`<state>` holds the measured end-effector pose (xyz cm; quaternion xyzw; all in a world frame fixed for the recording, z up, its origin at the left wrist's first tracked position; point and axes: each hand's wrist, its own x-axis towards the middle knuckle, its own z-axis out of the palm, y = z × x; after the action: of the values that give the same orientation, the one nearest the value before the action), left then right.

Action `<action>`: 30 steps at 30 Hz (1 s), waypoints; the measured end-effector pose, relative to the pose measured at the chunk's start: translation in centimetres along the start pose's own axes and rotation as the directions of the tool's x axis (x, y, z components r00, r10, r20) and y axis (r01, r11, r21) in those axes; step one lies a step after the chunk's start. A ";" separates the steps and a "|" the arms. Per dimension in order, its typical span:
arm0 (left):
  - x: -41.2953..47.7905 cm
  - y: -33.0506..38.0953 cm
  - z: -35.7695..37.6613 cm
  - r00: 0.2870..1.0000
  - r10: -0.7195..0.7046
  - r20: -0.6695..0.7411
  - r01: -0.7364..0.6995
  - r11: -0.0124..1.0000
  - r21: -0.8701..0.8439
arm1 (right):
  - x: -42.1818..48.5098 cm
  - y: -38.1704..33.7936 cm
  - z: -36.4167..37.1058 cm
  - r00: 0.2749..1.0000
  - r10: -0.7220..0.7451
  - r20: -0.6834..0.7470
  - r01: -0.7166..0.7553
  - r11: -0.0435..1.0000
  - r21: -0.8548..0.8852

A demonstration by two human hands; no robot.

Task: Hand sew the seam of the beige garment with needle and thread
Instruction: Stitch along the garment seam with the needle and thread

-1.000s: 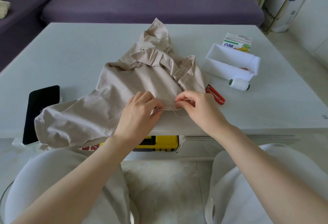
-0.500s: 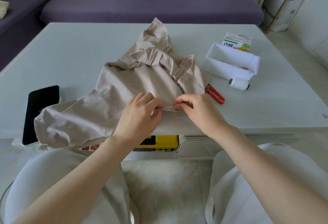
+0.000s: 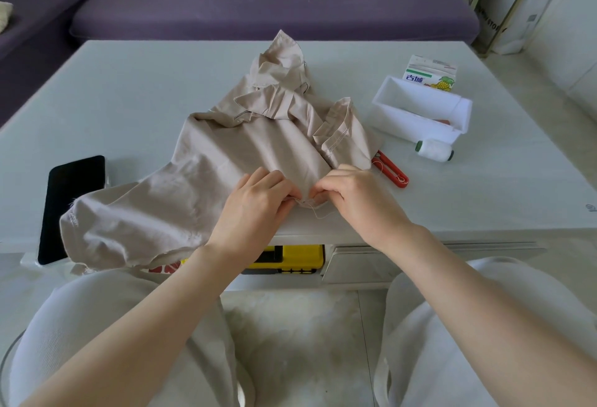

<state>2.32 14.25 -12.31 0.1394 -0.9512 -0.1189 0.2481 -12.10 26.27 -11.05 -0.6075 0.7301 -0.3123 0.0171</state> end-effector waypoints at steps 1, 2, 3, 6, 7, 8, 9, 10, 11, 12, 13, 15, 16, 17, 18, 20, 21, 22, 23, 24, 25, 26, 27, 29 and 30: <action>0.0 0.0 0.0 1.000 0.009 -0.002 -0.009 1.000 -0.005 | 0.0 0.1 0.1 1.000 -0.021 0.006 0.021 1.000 -0.015; 0.0 0.0 0.1 1.000 0.015 -0.003 -0.015 1.000 -0.008 | 0.1 0.1 0.2 0.999 -0.037 0.012 0.037 0.999 -0.028; 0.1 0.0 0.1 1.000 0.019 -0.003 -0.019 1.000 -0.010 | 0.1 0.2 0.3 0.999 -0.050 0.020 0.051 0.998 -0.040; 0.2 -0.1 0.3 1.000 0.023 -0.004 -0.023 1.000 -0.005 | 0.3 0.3 0.6 0.994 -0.096 0.044 0.099 0.993 -0.069; 0.2 -0.2 0.3 1.000 0.022 -0.006 -0.022 1.000 -0.003 | 0.3 0.3 0.6 0.994 -0.102 0.049 0.106 0.992 -0.070; 0.3 -0.1 0.3 1.000 0.017 -0.010 -0.017 1.000 -0.004 | 0.3 0.4 0.7 0.994 -0.099 0.054 0.102 0.993 -0.059; 0.3 0.0 0.2 1.000 0.010 -0.018 -0.010 1.000 -0.008 | 0.3 0.4 0.7 0.995 -0.086 0.055 0.087 0.996 -0.031; 0.4 0.0 0.2 1.000 -0.002 -0.029 0.002 1.000 -0.015 | 0.3 0.3 0.6 0.997 -0.059 0.052 0.058 0.998 0.017; 0.5 0.2 0.1 0.999 -0.018 -0.040 0.017 1.000 -0.024 | 0.3 0.1 0.6 0.999 -0.020 0.047 0.016 0.997 0.079; 0.5 0.3 -0.1 0.998 -0.035 -0.048 0.033 0.999 -0.033 | 0.4 -0.1 0.6 0.999 0.029 0.044 -0.035 0.989 0.143; 0.6 0.4 -0.1 0.997 -0.049 -0.052 0.047 0.998 -0.038 | 0.4 -0.2 0.5 0.996 0.083 0.044 -0.090 0.975 0.202; 0.7 0.5 -0.2 0.997 -0.062 -0.056 0.060 0.997 -0.045 | 0.6 -0.5 0.2 0.982 0.184 0.041 -0.188 0.935 0.302; 0.7 0.5 -0.2 0.997 -0.062 -0.054 0.060 0.997 -0.049 | 0.6 -0.6 0.0 0.973 0.230 0.033 -0.226 0.907 0.355; 0.7 0.5 -0.2 0.997 -0.061 -0.052 0.058 0.997 -0.052 | 0.6 -0.7 -0.2 0.962 0.273 0.024 -0.258 0.874 0.413; 0.7 0.5 -0.1 0.997 -0.060 -0.051 0.057 0.997 -0.054 | 0.7 -0.8 -0.5 0.951 0.310 0.015 -0.281 0.838 0.467; 0.7 0.5 -0.1 0.996 -0.063 -0.058 0.060 0.996 -0.059 | 0.6 -0.9 -0.7 0.934 0.356 0.006 -0.301 0.782 0.546; 0.7 0.5 -0.1 0.996 -0.065 -0.064 0.061 0.996 -0.063 | 0.6 -1.0 -0.7 0.930 0.369 -0.001 -0.304 0.767 0.565; 0.7 0.5 -0.1 0.996 -0.066 -0.067 0.061 0.996 -0.067 | 0.6 -1.0 -0.6 0.925 0.379 -0.009 -0.306 0.761 0.573; 0.7 0.6 -0.1 0.996 -0.065 -0.069 0.060 0.996 -0.070 | 0.6 -1.1 -0.5 0.922 0.388 -0.014 -0.309 0.755 0.578; 0.7 0.6 -0.1 0.996 -0.062 -0.071 0.057 0.996 -0.071 | 0.6 -1.1 -0.3 0.918 0.397 -0.014 -0.316 0.749 0.583; 0.7 0.6 -0.2 0.996 -0.059 -0.073 0.054 0.996 -0.072 | 0.6 -1.2 -0.1 0.914 0.405 -0.008 -0.324 0.744 0.584; 0.6 0.6 -0.1 0.996 -0.058 -0.074 0.052 0.996 -0.072 | 0.6 -1.2 0.1 0.913 0.408 -0.002 -0.333 0.747 0.575; 0.6 0.6 -0.1 0.995 -0.058 -0.075 0.052 0.996 -0.071 | 0.5 -1.3 0.2 0.913 0.409 0.005 -0.340 0.753 0.563; 0.6 0.6 0.0 0.995 -0.061 -0.079 0.056 0.996 -0.068 | 0.4 -1.4 0.5 0.911 0.411 0.011 -0.346 0.751 0.562; 0.6 0.5 0.0 0.994 -0.064 -0.084 0.058 0.996 -0.071 | 0.3 -1.4 0.6 0.910 0.413 0.009 -0.343 0.743 0.575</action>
<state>1.67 14.52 -11.90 0.1649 -0.9303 -0.1529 0.2897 -10.69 25.60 -10.77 -0.3941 0.7123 -0.5395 0.2152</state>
